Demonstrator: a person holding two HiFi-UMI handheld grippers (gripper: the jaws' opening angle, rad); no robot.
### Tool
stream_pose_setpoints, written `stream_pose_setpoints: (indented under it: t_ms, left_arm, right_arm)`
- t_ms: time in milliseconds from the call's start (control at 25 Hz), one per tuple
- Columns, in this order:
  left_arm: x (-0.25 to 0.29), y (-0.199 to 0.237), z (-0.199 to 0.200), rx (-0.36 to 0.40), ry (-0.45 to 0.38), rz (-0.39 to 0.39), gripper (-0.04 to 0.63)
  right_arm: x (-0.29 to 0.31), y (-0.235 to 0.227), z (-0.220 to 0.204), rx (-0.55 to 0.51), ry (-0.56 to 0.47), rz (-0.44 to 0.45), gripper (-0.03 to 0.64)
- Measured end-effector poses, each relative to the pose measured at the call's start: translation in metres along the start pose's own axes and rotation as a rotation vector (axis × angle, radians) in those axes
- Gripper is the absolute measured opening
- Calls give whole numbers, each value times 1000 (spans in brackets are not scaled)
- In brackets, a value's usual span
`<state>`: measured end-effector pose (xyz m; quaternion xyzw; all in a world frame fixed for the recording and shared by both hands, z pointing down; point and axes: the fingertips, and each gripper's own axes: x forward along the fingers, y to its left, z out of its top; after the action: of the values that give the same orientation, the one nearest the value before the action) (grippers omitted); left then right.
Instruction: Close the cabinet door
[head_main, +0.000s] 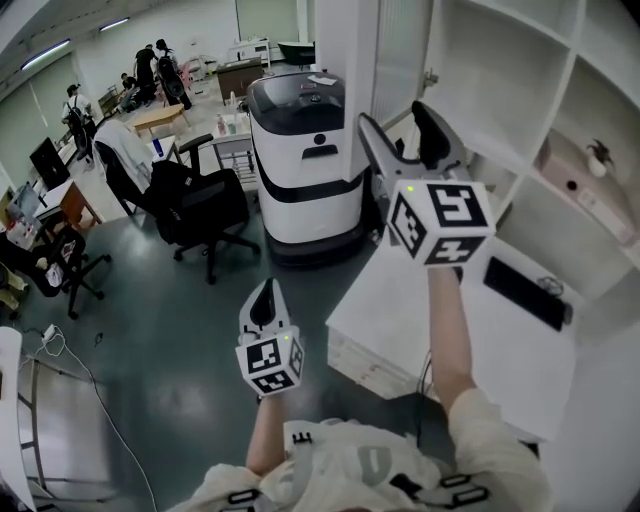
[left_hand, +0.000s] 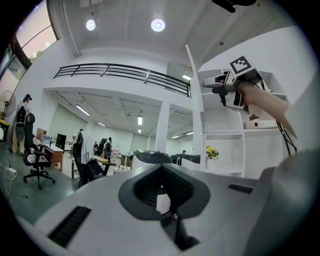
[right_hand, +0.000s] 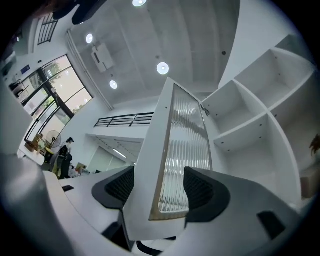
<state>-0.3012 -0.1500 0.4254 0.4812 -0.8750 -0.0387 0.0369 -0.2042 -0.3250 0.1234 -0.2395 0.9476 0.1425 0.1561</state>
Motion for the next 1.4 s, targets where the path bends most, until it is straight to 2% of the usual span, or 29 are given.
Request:
stream_pose_setpoints:
  t_ms: [200, 840, 1080, 1400]
  left_arm:
    - [-1, 8, 3, -5, -8, 19, 5]
    - [-10, 30, -3, -17, 1, 66, 5]
    - [-7, 30, -6, -18, 13, 63, 5]
    - [-2, 26, -7, -28, 7, 46, 5]
  right_arm:
    - [18, 19, 13, -24, -15, 28, 285]
    - [45, 32, 1, -68, 3, -26, 284]
    - [47, 24, -10, -91, 14, -64, 284]
    - [46, 22, -12, -97, 17, -64, 282]
